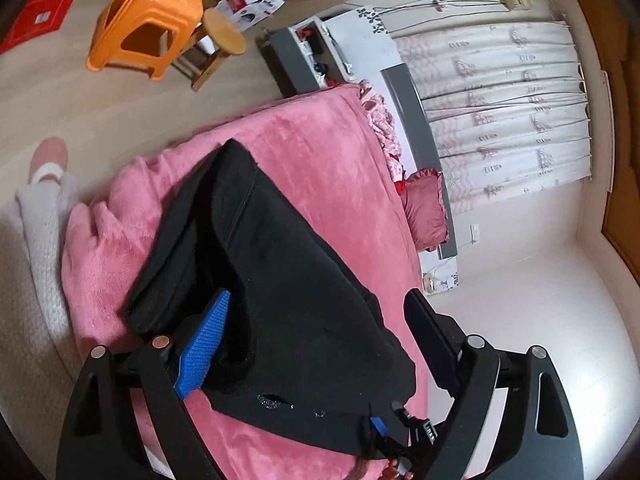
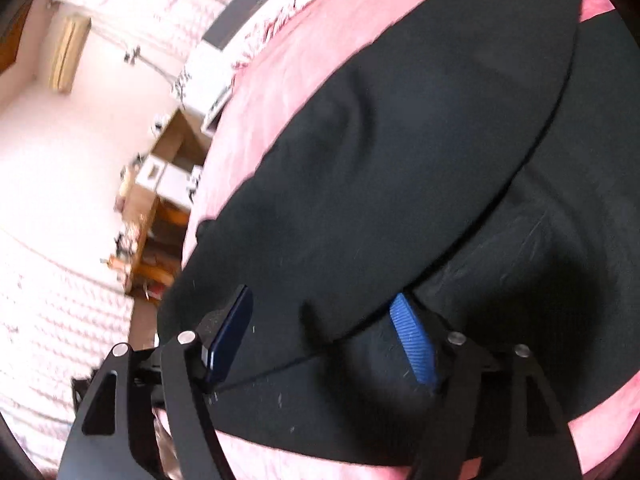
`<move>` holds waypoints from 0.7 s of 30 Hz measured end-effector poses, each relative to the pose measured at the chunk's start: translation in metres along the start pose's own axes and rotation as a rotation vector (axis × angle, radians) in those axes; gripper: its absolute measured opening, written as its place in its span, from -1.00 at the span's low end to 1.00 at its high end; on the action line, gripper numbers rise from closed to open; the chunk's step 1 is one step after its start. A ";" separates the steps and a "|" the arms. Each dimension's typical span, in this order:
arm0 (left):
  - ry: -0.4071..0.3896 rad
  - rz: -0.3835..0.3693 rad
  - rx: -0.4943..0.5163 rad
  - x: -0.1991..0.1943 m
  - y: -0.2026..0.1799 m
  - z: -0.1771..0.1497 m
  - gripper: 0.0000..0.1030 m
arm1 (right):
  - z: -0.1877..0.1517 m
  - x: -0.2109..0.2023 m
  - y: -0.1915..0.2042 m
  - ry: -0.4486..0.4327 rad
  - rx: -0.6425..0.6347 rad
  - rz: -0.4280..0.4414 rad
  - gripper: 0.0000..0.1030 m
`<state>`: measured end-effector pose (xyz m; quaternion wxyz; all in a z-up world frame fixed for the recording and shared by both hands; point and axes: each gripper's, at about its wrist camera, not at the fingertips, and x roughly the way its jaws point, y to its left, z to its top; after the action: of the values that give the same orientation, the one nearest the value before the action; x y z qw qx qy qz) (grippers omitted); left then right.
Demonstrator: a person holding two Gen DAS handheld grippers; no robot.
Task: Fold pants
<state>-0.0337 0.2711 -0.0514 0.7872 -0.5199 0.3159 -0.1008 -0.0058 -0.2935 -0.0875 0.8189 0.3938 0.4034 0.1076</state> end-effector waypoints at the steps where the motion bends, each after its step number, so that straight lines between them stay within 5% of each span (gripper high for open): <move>1: 0.009 0.012 0.008 0.002 -0.002 -0.001 0.66 | 0.004 -0.001 -0.005 -0.009 0.018 0.001 0.38; 7: 0.022 0.187 0.195 0.010 -0.020 -0.002 0.66 | 0.028 -0.013 -0.034 -0.096 0.125 0.008 0.24; 10: 0.101 0.234 0.247 0.021 -0.018 -0.001 0.58 | 0.040 -0.013 -0.042 -0.117 0.130 -0.006 0.21; 13: 0.134 0.276 0.272 0.025 -0.015 -0.003 0.31 | 0.056 -0.011 -0.047 -0.152 0.138 -0.032 0.19; 16: 0.166 0.345 0.314 0.028 -0.013 -0.002 -0.36 | 0.072 -0.011 -0.055 -0.200 0.167 -0.050 0.13; 17: 0.173 0.371 0.307 0.028 -0.009 0.000 -0.68 | 0.075 -0.009 -0.056 -0.208 0.175 -0.064 0.03; 18: 0.173 0.375 0.286 0.027 -0.004 0.002 -0.76 | 0.084 -0.007 -0.062 -0.210 0.193 -0.082 -0.06; 20: 0.168 0.365 0.247 0.025 0.002 0.006 -0.82 | 0.095 -0.004 -0.067 -0.187 0.209 -0.106 -0.67; 21: 0.164 0.365 0.233 0.023 0.004 0.008 -0.85 | 0.100 -0.006 -0.068 -0.174 0.214 -0.109 -0.77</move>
<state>-0.0113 0.2678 -0.0618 0.8189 -0.3497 0.4539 -0.0343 0.0555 -0.3977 -0.0978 0.8089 0.4641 0.3606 -0.0150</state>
